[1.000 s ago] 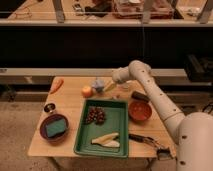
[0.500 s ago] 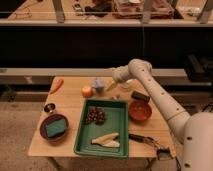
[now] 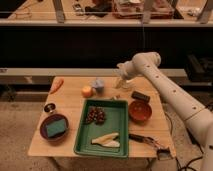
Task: Wipe table surface with eraser
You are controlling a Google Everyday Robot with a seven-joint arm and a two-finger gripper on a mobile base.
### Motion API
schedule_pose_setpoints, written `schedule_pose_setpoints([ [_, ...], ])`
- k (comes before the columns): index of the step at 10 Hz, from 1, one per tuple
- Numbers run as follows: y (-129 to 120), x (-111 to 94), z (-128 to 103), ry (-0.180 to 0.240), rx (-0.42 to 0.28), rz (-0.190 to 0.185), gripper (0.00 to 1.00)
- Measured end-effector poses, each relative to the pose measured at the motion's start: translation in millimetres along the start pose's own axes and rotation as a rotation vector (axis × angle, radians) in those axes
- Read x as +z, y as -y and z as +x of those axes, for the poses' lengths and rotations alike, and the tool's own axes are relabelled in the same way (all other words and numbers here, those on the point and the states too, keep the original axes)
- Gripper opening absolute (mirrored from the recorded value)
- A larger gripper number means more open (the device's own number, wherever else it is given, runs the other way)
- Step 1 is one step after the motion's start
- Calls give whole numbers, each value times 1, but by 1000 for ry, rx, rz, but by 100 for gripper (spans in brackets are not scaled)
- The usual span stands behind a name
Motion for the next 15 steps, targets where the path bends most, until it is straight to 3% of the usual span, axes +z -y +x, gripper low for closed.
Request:
schedule_pose_setpoints([
  [1, -3, -10, -14, 22, 11, -13, 80],
  [5, -15, -66, -106, 130, 133, -92, 80],
  [8, -14, -81, -151, 212, 215, -146, 80],
  [13, -15, -81, -151, 215, 218, -146, 80],
  [14, -14, -80, -152, 218, 218, -136, 80],
  [15, -10, -73, -150, 222, 215, -102, 80],
])
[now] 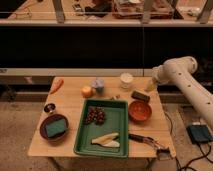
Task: Wipe table surface with eraser
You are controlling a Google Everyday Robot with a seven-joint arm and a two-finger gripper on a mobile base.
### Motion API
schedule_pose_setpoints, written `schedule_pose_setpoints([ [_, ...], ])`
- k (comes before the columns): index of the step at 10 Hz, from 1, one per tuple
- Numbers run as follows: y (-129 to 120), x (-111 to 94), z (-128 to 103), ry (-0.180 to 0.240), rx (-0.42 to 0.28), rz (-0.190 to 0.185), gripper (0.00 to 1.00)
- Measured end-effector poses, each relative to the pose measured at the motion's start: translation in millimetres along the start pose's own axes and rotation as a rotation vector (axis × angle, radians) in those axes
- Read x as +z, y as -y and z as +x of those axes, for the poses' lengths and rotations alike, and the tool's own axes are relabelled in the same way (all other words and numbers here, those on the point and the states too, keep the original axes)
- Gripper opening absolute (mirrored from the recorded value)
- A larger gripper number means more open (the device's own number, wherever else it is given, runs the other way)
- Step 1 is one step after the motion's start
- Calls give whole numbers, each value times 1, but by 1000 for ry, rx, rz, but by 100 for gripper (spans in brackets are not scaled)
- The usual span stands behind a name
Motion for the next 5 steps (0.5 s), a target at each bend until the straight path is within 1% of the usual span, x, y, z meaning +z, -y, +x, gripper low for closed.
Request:
schedule_pose_setpoints([
  [1, 4, 7, 1, 5, -5, 22, 80],
  [2, 13, 20, -2, 13, -9, 54, 80],
  [3, 26, 39, -11, 27, -9, 91, 80],
  [5, 51, 75, -25, 53, -16, 150, 80],
])
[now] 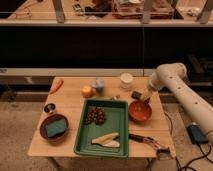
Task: Wipe table surface with eraser
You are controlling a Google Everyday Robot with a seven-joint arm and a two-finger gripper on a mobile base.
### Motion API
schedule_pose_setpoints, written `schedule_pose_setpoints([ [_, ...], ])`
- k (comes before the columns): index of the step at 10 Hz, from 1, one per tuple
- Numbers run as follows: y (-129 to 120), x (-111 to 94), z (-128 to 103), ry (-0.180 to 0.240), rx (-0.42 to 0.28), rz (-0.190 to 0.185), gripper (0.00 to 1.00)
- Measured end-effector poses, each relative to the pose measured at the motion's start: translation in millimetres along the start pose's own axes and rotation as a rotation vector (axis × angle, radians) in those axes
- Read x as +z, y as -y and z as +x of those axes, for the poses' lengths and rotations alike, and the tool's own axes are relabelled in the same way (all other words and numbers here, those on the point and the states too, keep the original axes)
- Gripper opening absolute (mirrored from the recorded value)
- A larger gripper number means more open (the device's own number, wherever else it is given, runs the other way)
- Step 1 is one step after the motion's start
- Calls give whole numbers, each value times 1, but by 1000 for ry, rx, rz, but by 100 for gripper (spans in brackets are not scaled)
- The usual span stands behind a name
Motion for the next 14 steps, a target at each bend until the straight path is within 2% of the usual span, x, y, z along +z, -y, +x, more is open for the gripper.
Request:
schedule_pose_setpoints([
  [1, 13, 27, -6, 17, -4, 38, 80],
  [3, 24, 57, -16, 45, 0, 91, 80],
  [4, 27, 70, -22, 62, 4, 121, 80],
  [6, 27, 78, -27, 74, 9, 151, 80],
  [7, 24, 76, -29, 71, 11, 153, 80],
  [9, 11, 56, -31, 56, 16, 142, 80],
  [11, -4, 28, -35, 29, 25, 135, 80],
  [12, -14, 7, -38, -7, 31, 141, 80],
  [14, -27, -16, -43, -60, 50, 144, 80],
])
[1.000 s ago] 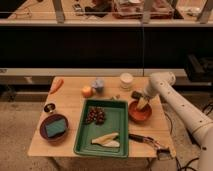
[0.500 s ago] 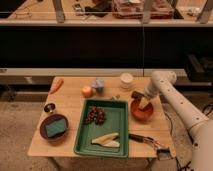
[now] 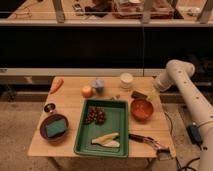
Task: Wipe table surface with eraser
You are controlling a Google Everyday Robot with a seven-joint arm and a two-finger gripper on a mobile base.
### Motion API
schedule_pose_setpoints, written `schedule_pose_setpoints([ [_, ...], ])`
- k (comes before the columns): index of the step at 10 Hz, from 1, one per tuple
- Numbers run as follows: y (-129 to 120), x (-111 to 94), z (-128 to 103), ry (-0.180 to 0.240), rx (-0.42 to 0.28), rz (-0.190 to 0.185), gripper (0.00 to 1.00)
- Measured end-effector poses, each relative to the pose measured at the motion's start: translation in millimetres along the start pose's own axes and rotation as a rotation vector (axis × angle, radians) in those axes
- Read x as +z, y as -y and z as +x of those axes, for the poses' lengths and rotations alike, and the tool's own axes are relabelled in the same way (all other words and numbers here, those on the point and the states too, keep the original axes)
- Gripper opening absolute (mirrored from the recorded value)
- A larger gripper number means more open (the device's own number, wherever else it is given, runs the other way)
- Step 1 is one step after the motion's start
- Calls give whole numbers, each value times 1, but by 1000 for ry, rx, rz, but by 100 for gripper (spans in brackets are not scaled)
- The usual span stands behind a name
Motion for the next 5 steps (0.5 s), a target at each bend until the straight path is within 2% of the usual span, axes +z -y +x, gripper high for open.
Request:
schedule_pose_setpoints([
  [2, -17, -5, 3, -52, 51, -6, 80],
  [4, -25, 6, 15, -119, 141, -6, 80],
  [5, -26, 9, 23, -143, 163, -16, 80],
])
